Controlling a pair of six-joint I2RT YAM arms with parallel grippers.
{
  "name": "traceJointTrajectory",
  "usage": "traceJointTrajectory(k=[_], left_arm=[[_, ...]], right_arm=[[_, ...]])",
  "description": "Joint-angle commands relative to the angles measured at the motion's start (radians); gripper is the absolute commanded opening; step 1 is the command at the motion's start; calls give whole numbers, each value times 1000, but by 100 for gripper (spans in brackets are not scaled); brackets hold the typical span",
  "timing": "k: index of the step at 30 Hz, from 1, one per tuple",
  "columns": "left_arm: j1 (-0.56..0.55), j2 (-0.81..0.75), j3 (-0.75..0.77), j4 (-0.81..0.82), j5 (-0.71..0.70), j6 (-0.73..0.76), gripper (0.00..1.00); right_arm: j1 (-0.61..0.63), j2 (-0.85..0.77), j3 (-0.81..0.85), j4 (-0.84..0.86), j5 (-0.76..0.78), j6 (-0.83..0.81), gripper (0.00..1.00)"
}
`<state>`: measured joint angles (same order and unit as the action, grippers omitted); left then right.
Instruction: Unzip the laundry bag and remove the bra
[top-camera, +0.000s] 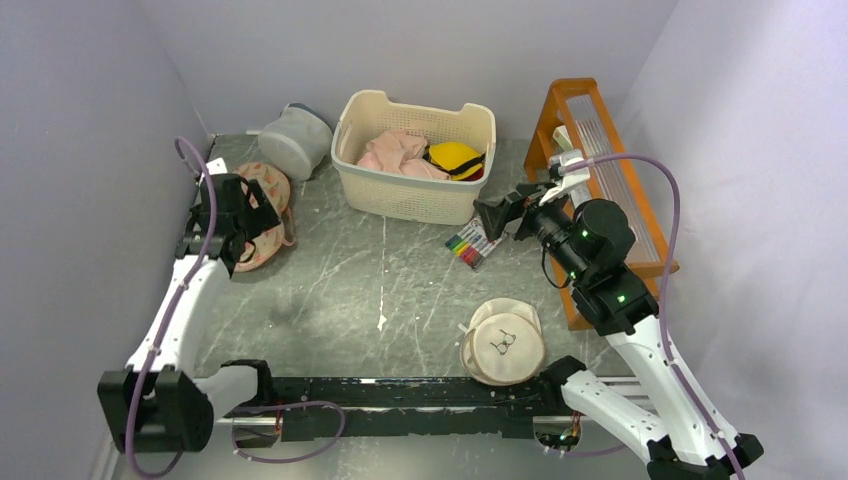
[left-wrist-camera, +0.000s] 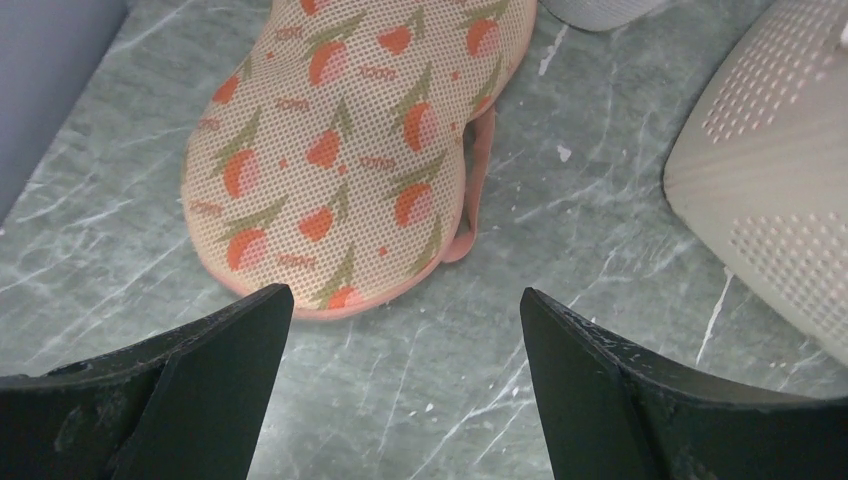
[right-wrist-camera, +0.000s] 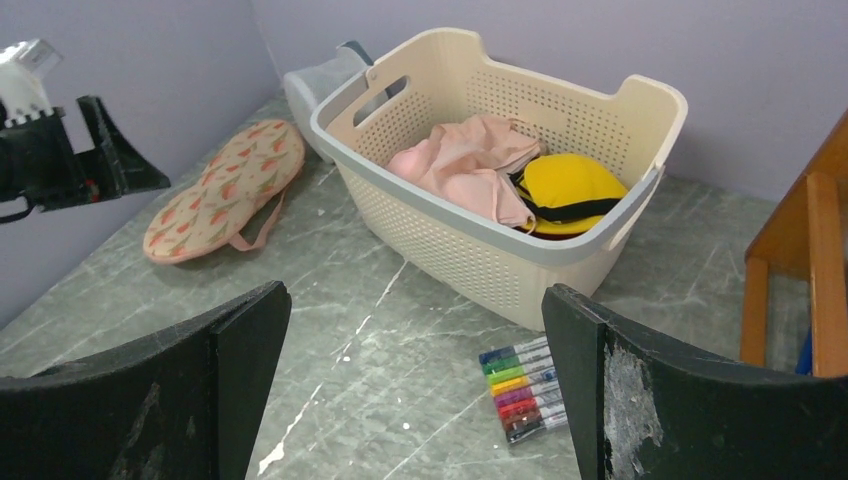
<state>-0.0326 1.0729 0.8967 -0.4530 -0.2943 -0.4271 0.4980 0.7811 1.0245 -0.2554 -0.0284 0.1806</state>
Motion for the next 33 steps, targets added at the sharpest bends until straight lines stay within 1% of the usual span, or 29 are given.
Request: traceJointTrajectory(k=[1, 5, 7, 9, 14, 15, 18, 20, 22, 26, 30, 33], left_arm=[[90, 110, 96, 32, 195, -54, 96], [154, 236, 157, 66, 352, -70, 96], [179, 291, 177, 76, 402, -58, 96], [185, 340, 199, 72, 401, -26, 96], [189, 439, 211, 76, 332, 64, 96], [189, 458, 208, 78, 333, 102, 96], [189, 520, 192, 86, 402, 112, 96], [189, 555, 207, 67, 440, 121, 96], [191, 572, 199, 69, 450, 108, 96], [191, 582, 152, 88, 515, 85, 96], [192, 563, 77, 123, 594, -6, 96], [191, 520, -15, 185, 662, -79, 96]], right_arm=[[-10, -13, 0, 12, -32, -9, 100], [-10, -13, 8, -5, -24, -11, 100], [-10, -10, 20, -20, -24, -14, 100], [-10, -13, 28, -32, -27, -15, 100], [-10, -24, 15, -22, -31, -15, 100], [-10, -21, 14, -20, -32, -16, 100], [-10, -1, 13, -12, -46, -14, 100], [-10, 12, 12, -10, -60, -10, 100], [-10, 21, 7, -4, -72, -4, 100], [-10, 19, -4, 2, -77, 4, 100], [-10, 8, -10, -2, -77, 8, 100], [-10, -2, -15, -3, -67, 7, 100]])
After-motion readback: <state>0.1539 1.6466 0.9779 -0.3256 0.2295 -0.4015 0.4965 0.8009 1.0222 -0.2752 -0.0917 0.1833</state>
